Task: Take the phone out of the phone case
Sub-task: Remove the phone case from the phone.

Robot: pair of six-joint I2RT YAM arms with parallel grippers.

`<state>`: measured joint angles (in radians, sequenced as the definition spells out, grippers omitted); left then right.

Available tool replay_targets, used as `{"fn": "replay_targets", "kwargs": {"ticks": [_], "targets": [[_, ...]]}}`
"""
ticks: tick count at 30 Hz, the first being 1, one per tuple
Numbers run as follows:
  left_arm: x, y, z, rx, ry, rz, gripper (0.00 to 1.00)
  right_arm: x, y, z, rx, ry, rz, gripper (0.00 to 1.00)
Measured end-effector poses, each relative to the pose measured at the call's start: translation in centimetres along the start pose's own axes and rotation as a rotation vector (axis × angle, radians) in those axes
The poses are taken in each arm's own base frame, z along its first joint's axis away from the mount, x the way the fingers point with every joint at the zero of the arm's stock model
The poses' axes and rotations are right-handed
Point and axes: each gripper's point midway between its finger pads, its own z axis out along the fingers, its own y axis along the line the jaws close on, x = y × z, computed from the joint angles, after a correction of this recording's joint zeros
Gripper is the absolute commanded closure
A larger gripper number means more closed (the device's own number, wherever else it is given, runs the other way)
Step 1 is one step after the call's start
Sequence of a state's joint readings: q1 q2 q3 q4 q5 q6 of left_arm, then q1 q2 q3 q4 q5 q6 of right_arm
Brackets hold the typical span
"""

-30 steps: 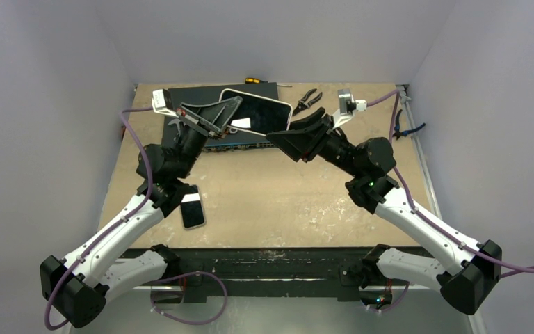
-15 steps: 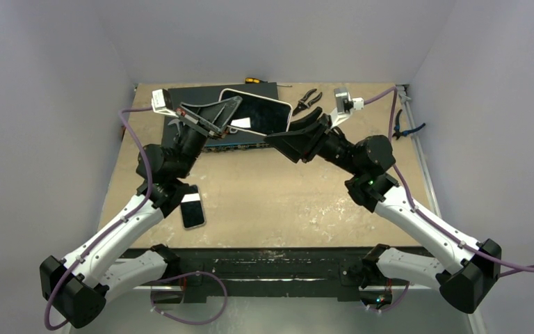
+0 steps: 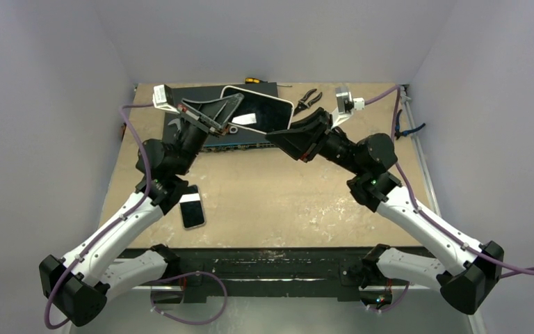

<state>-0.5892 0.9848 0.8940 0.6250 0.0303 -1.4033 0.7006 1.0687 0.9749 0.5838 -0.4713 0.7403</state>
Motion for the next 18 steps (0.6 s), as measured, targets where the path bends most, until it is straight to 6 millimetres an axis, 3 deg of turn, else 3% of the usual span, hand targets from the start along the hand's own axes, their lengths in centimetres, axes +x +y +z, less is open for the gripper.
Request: {"fn": "replay_targets", "kwargs": {"ticks": [7, 18], "targets": [[1.4, 0.1, 1.8, -0.030, 0.087, -0.038, 1.00, -1.4, 0.5, -0.8, 0.031, -0.007, -0.142, 1.00], [3.1, 1.8, 2.1, -0.070, 0.175, -0.116, 1.00, -1.1, 0.8, -2.1, 0.035, 0.038, -0.287, 1.00]]}}
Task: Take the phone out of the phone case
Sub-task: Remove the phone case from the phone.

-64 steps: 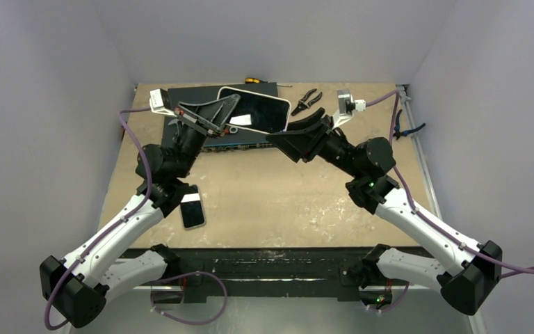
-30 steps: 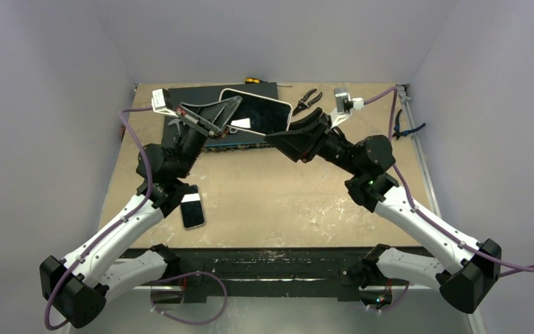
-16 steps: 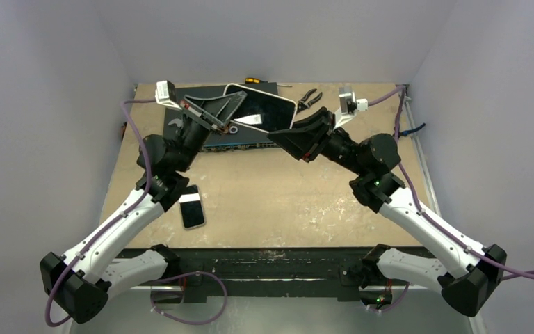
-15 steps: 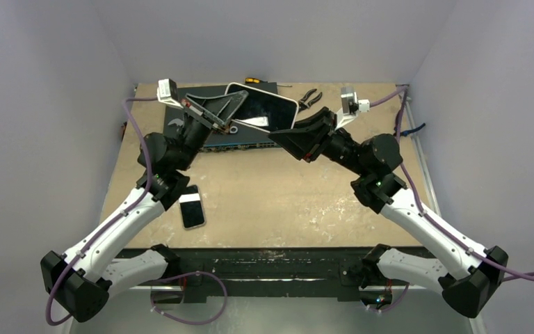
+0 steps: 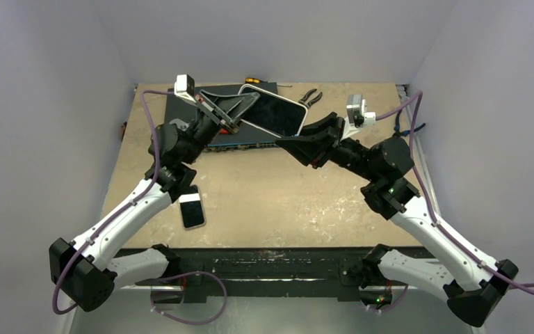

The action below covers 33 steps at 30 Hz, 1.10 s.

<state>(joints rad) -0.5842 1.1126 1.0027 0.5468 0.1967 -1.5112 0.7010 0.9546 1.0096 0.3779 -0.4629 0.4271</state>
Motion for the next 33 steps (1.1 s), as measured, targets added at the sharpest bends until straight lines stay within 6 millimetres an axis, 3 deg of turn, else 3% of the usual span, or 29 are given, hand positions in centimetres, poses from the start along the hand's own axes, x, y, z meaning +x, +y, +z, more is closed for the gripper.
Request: {"fn": "replay_targets", "kwargs": {"ticks": [20, 33], "targets": [[0.9, 3.5, -0.6, 0.002, 0.026, -0.150, 1.00, 0.4, 0.9, -0.4, -0.044, 0.010, 0.029, 1.00], [1.1, 2.8, -0.7, 0.032, 0.041, -0.158, 1.00, 0.4, 1.0, -0.8, -0.051, 0.021, -0.008, 1.00]]}}
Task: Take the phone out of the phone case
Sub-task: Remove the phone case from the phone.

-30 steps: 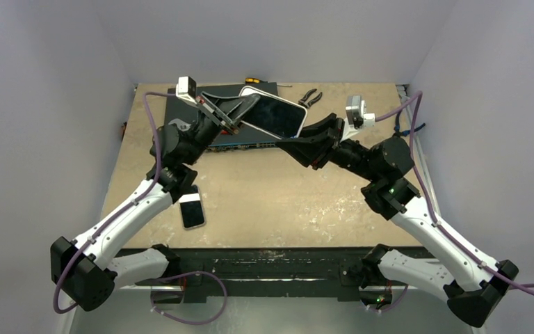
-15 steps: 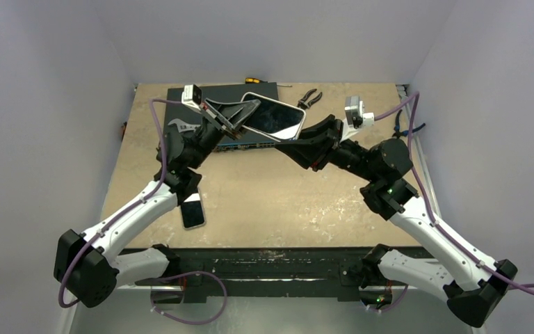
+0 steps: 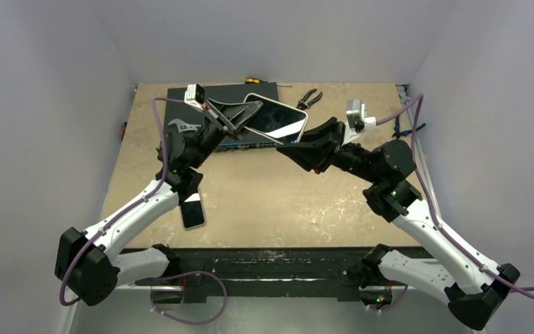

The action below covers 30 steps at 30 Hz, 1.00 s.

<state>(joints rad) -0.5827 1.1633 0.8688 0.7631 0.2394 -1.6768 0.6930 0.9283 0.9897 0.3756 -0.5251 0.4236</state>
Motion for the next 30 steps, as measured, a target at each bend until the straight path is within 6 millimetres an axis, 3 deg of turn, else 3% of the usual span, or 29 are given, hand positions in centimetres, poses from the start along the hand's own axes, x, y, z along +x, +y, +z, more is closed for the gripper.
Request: {"fn": "replay_targets", "kwargs": {"ticks": [6, 14, 30], "targets": [[0.9, 0.1, 1.5, -0.025, 0.076, 0.016, 1.00, -0.6, 0.2, -0.7, 0.007, -0.007, -0.089, 1.00], [1.5, 1.8, 2.8, -0.058, 0.127, -0.010, 1.00, -0.6, -0.6, -1.1, 0.038, 0.002, -0.160, 1.00], [2.2, 3.8, 3.6, -0.040, 0.169, -0.059, 1.00, -0.2, -1.3, -1.6, 0.062, 0.032, -0.251, 1.00]]}}
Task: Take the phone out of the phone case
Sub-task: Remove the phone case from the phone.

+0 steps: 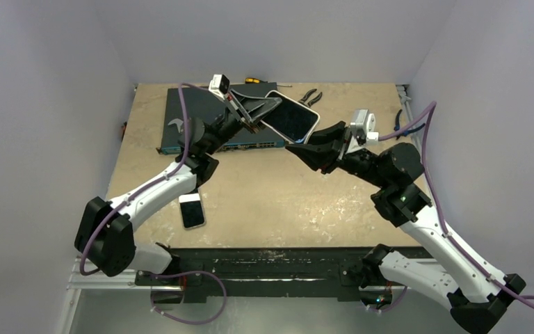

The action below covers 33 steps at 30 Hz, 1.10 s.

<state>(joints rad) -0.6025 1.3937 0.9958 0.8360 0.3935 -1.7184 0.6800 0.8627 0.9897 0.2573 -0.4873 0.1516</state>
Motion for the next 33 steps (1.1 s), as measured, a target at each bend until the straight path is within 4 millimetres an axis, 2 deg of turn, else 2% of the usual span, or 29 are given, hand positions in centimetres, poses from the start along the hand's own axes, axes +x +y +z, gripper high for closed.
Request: {"fn": "replay_targets", "kwargs": {"ticks": [7, 16, 24, 28, 33], "targets": [[0.2, 1.7, 0.2, 0.011, 0.025, -0.026, 1.00, 0.7, -0.2, -0.2, 0.004, 0.038, -0.032, 1.00], [0.7, 4.3, 0.5, 0.007, 0.062, -0.147, 1.00, 1.7, -0.7, -0.4, 0.006, 0.101, -0.087, 1.00], [2.6, 5.5, 0.1, -0.003, 0.144, -0.236, 1.00, 2.5, -0.5, -0.8, -0.018, 0.139, -0.140, 1.00], [3.0, 5.2, -0.9, 0.009, 0.145, -0.237, 1.00, 2.9, 0.3, -1.2, -0.048, 0.160, -0.148, 0.87], [1.3, 3.3, -1.9, 0.036, 0.105, -0.158, 1.00, 2.3, 1.3, -2.4, -0.056, 0.129, -0.167, 0.50]]}}
